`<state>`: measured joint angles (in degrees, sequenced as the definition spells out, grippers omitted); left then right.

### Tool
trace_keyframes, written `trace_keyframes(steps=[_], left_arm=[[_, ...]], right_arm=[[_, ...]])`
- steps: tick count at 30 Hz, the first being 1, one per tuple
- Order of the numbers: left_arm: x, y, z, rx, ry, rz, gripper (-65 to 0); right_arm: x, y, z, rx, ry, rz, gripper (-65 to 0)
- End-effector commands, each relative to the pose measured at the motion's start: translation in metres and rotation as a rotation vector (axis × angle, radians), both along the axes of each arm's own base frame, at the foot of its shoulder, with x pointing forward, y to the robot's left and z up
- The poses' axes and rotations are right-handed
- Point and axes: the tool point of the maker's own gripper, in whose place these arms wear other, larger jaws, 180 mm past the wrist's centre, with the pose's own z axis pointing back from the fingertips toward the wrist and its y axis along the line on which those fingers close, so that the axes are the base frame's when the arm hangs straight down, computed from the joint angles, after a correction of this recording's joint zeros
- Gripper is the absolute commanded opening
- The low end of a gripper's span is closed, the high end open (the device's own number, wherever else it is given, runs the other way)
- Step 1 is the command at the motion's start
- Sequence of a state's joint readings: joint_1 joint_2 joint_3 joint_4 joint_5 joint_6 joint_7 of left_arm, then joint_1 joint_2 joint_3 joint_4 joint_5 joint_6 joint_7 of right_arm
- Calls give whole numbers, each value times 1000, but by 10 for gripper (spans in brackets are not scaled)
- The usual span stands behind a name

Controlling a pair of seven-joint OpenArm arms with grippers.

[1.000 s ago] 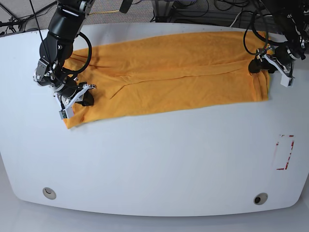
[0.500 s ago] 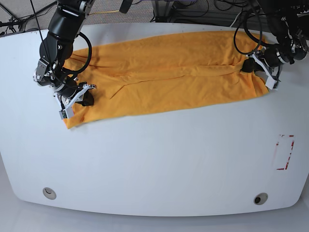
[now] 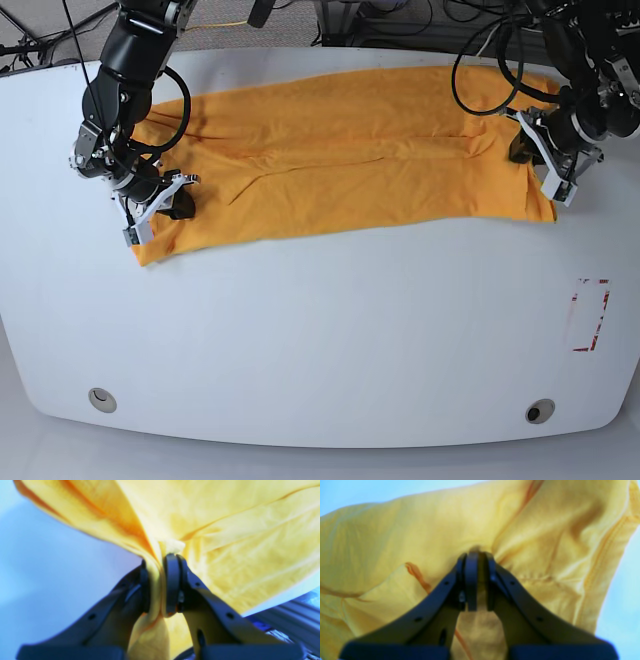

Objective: Fold the T-shirt properly
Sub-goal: 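Fold the strip end with the left gripper toward the right gripper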

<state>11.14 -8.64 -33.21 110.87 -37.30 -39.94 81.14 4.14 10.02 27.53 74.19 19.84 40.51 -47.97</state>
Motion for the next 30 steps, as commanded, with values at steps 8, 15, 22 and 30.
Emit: trace_keyframes(steps=[8, 15, 22, 30], left_arm=[[31, -63, 19, -29, -89, -216, -589], [49, -131, 27, -149, -134, -321, -587], [57, -163, 22, -177, -114, -383, -585], [55, -167, 16, -198, -92, -379, -579]], right_arm=[[-24, -7, -22, -72, 135, 28, -599], [-25, -7, -23, -70, 138, 28, -599], [-24, -6, -21, -70, 133, 29, -599], [-25, -7, -23, -70, 138, 28, -599]])
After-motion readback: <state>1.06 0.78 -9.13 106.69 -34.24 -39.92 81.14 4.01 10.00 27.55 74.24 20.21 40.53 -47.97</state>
